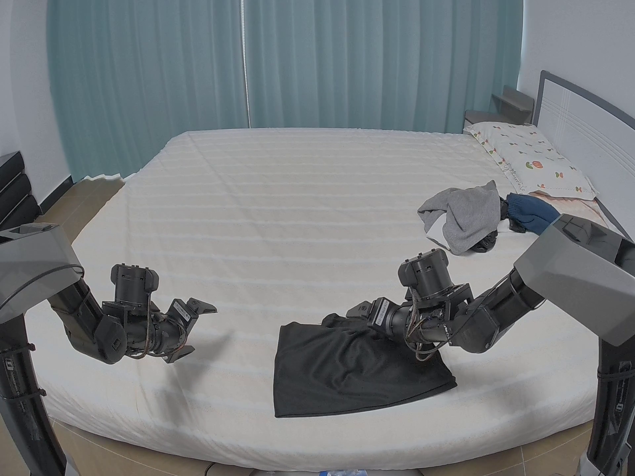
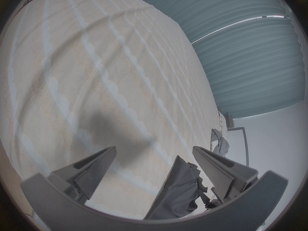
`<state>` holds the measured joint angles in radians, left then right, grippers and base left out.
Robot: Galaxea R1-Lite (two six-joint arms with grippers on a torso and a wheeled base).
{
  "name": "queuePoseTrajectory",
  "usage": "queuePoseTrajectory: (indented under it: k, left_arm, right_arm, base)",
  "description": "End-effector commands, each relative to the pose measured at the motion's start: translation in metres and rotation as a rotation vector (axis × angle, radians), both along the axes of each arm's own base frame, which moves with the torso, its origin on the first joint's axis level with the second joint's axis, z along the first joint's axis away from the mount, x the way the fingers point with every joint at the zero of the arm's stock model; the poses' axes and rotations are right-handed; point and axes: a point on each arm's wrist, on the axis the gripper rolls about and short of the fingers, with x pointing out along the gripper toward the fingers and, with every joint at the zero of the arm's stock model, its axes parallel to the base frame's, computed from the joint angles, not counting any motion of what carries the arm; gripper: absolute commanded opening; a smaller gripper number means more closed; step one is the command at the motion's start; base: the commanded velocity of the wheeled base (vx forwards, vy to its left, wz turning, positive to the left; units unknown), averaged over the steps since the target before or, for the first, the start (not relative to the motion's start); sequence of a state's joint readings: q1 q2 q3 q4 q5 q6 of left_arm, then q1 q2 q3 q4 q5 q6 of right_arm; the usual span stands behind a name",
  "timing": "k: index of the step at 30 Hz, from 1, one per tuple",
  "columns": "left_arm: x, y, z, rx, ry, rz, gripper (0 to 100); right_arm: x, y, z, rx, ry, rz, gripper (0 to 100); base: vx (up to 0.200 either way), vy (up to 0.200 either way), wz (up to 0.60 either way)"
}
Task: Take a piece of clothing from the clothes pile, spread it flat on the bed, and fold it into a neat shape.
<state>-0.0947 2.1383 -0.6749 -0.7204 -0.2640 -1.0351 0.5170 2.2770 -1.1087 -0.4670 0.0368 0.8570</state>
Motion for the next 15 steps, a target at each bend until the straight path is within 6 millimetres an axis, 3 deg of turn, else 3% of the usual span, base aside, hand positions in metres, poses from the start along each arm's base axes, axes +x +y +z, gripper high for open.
queuePoseTrajectory:
  k: [1,6,15]
  left_arm:
    - [0.0,0.0,0.0,0.0,0.001,0.0,100]
    - [0.0,0.0,0.0,0.0,0.001,0.0,100]
    - [0.0,0.0,0.0,0.0,0.001,0.0,100]
  right_arm:
    - [0.016,-0.016,-0.003,0.004,-0.002,-0.054,100]
    - [0.032,-0.046,0.004,0.012,-0.024,-0.134,100]
    - [0.04,-0.07,-0.005,0.012,-0.005,-0.185,100]
  base:
    - [0.0,0.0,0.0]
    - [0.0,0.0,0.0]
    - [0.0,0.0,0.0]
